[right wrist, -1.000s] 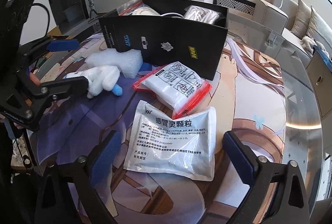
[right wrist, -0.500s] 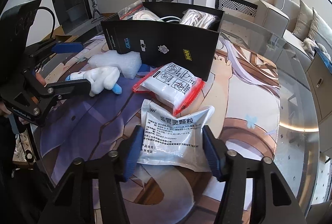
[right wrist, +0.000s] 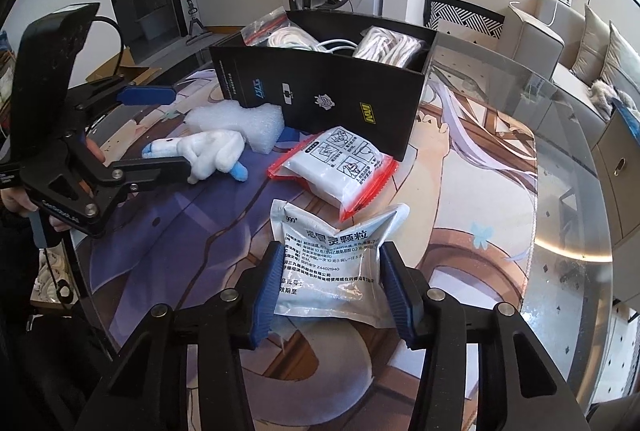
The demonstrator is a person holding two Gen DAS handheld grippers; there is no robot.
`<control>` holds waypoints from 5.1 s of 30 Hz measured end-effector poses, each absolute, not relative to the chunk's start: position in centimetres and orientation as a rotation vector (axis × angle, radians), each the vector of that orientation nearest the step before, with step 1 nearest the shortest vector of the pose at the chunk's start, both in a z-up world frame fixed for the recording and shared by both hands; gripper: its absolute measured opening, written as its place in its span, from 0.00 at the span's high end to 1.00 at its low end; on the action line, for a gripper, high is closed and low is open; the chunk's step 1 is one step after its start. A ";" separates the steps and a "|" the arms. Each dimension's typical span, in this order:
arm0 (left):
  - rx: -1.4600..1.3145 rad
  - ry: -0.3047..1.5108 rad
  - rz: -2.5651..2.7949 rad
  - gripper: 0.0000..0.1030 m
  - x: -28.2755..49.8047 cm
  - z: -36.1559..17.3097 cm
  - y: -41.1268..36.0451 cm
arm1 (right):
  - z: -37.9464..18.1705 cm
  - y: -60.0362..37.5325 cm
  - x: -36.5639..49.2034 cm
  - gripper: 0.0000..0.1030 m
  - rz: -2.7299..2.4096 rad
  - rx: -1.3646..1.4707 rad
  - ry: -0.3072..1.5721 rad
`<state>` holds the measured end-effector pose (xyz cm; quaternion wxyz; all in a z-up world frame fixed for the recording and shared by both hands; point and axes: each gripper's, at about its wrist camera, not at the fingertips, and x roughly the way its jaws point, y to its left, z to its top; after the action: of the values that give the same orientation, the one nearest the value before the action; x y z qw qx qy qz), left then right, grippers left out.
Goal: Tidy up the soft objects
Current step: 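Grasp the white plush toy with the left gripper while the right holds the sachet, then carry the plush toy and sachet with both grippers over the box, then open both grippers to drop the plush toy and sachet into the box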
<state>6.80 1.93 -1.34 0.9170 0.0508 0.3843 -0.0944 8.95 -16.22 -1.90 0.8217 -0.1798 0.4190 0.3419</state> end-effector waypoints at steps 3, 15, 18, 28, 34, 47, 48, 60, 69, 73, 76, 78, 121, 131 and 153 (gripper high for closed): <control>0.109 0.795 -0.198 0.00 6.8 -1.4 1.9 | -1.6 -16.3 8.9 0.53 0.738 -0.376 0.886; 0.111 0.847 -0.235 0.00 6.9 -2.4 1.4 | -0.9 -16.5 8.6 0.53 0.739 -0.373 0.866; 0.100 0.853 -0.266 0.01 6.8 -2.3 1.3 | -1.1 -16.5 8.6 0.53 0.739 -0.375 0.870; 0.089 0.873 -0.352 0.27 6.1 -2.5 0.8 | -0.9 -16.6 8.6 0.53 0.735 -0.373 0.869; 0.100 0.875 -0.340 0.44 6.0 -2.4 0.9 | -0.9 -16.5 8.6 0.53 0.737 -0.373 0.870; 0.118 0.850 -0.334 0.62 6.1 -2.6 0.6 | -1.0 -16.4 8.5 0.53 0.743 -0.379 0.874; 0.116 0.848 -0.341 0.66 6.1 -2.6 0.6 | -1.0 -16.4 8.5 0.53 0.744 -0.379 0.874; 0.079 0.847 -0.436 0.76 5.6 -1.5 0.4 | -0.6 -16.5 8.5 0.53 0.746 -0.370 0.863; -0.001 0.795 -0.452 0.76 5.5 0.5 1.5 | 0.8 -17.1 8.3 0.53 0.753 -0.329 0.820; -0.024 0.757 -0.435 0.76 5.4 1.6 2.1 | 1.5 -17.3 8.4 0.53 0.744 -0.293 0.794; -0.033 0.732 -0.415 0.76 5.4 2.3 2.5 | 2.0 -17.5 8.5 0.53 0.733 -0.265 0.775; -0.041 0.717 -0.401 0.76 5.3 2.7 2.7 | 2.4 -17.5 8.6 0.53 0.729 -0.252 0.761; -0.105 0.649 -0.140 0.76 15.5 3.4 5.0 | 4.9 -11.0 18.1 0.53 0.718 -0.085 0.669; -0.063 0.673 -0.123 0.76 17.1 2.4 4.6 | 3.5 -9.3 19.8 0.53 0.700 -0.159 0.693; 0.081 0.675 -0.092 0.75 17.3 1.6 2.9 | 1.8 -8.0 20.1 0.53 0.668 -0.310 0.678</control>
<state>17.31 2.89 1.59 0.9417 0.0397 0.3310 -0.0452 20.14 -8.03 1.83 0.8774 -0.1486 0.3250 0.3200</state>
